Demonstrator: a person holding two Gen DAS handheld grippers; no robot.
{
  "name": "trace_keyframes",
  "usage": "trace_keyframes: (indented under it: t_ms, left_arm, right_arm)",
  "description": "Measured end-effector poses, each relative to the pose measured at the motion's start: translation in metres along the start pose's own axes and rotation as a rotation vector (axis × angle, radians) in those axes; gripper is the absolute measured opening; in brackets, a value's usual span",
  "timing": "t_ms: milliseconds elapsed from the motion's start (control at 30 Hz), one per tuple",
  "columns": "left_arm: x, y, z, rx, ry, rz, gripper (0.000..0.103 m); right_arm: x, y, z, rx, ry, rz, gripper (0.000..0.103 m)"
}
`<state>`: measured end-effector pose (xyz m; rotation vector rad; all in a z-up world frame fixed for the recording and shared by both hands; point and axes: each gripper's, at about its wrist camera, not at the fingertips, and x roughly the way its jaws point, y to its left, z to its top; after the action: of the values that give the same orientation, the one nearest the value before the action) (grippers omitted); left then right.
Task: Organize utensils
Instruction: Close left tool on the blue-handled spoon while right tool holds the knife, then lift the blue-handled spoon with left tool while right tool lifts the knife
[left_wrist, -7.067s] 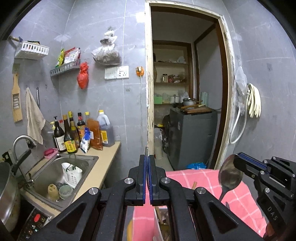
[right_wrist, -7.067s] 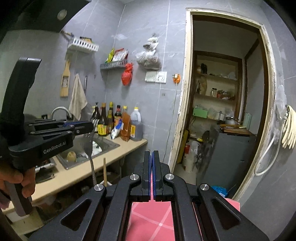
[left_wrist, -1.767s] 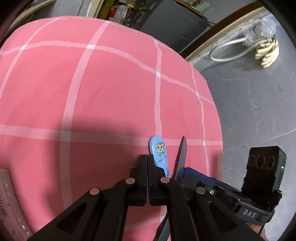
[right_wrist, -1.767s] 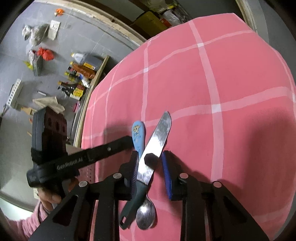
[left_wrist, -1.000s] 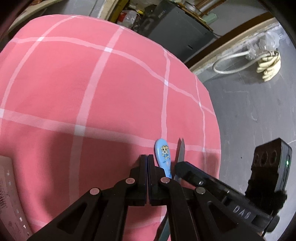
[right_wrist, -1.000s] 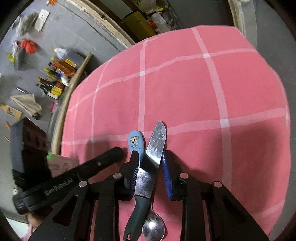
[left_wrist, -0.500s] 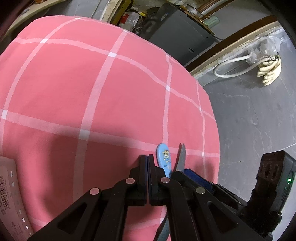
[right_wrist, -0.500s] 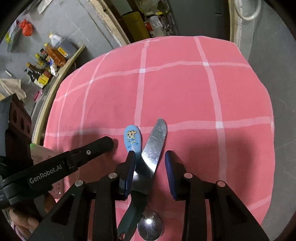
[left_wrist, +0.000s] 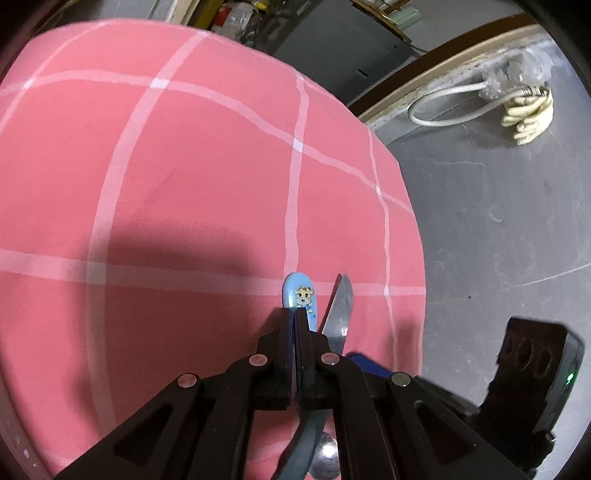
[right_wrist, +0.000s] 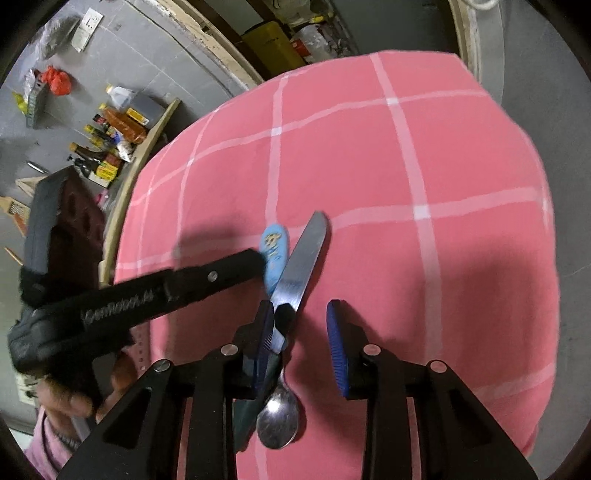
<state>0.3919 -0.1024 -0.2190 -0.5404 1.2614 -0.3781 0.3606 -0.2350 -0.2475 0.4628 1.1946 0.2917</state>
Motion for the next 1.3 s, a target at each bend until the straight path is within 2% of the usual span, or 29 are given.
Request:
trace_keyframes:
  t_ms: [100, 233, 400, 433, 700, 833, 933, 1300]
  left_arm:
    - [0.0, 0.004, 0.003, -0.016, 0.007, -0.014, 0.003]
    - [0.001, 0.004, -0.001, -0.012, 0.0, -0.001, 0.003]
    - [-0.001, 0.005, -0.004, -0.009, -0.001, -0.005, 0.003]
    - [-0.001, 0.004, -0.004, -0.006, 0.0, -0.003, 0.003]
    - [0.0, 0.006, -0.002, -0.005, 0.006, -0.038, 0.004]
    - [0.002, -0.001, -0.001, 0.02, 0.014, -0.041, 0.019]
    - [0.003, -0.013, 0.0, 0.074, 0.014, 0.004, 0.023]
    - [0.02, -0.062, 0.002, 0.29, 0.042, 0.289, 0.022]
  right_arm:
    - [0.006, -0.003, 0.0, 0.035, -0.003, 0.045, 0.025]
    - [0.015, -0.01, 0.004, 0.08, -0.006, 0.105, 0.014]
    - [0.027, -0.02, 0.008, 0.155, 0.004, 0.202, 0.012]
    - [0.028, -0.022, 0.009, 0.167, 0.005, 0.217, 0.009]
    - [0.023, -0.023, 0.006, 0.19, -0.042, 0.234, 0.004]
    - [0.014, -0.031, 0.009, 0.201, -0.055, 0.205, 0.004]
    - [0.009, -0.039, 0.011, 0.212, -0.058, 0.196, 0.004]
    - [-0.002, -0.056, 0.004, 0.231, -0.07, 0.204, 0.004]
